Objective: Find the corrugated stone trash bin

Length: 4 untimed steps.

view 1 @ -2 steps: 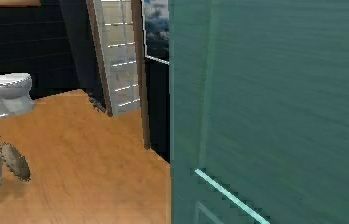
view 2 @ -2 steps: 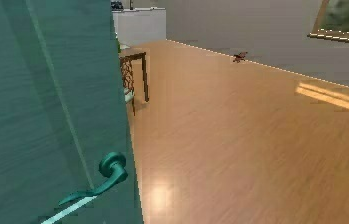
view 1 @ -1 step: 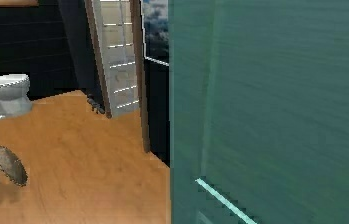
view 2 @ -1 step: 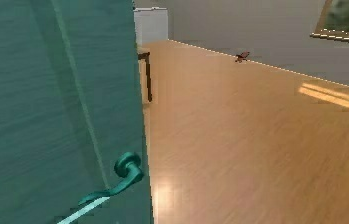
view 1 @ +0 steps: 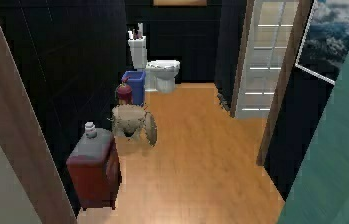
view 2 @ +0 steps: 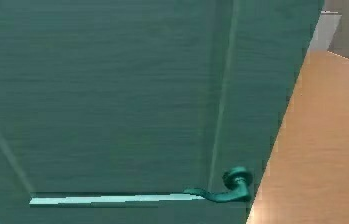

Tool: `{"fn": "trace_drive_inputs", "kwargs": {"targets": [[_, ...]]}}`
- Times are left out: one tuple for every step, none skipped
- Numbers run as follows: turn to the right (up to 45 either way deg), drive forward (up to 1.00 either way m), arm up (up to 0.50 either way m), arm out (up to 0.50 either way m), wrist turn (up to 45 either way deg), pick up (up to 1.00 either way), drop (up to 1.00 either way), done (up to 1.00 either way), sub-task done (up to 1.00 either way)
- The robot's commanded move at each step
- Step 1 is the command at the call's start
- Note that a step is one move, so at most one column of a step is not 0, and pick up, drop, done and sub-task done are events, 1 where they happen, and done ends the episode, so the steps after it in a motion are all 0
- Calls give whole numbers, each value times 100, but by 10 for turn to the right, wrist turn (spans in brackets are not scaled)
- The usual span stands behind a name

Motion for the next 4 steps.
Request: {"fn": "trace_drive_inputs", "kwargs": {"targets": [[0,75,0,0,0,0,0,0,0],[120,0,0,0,0,0,0,0,0],[0,100,0,0,0,0,0,0,0],[90,0,0,0,0,0,0,0,0]]}}
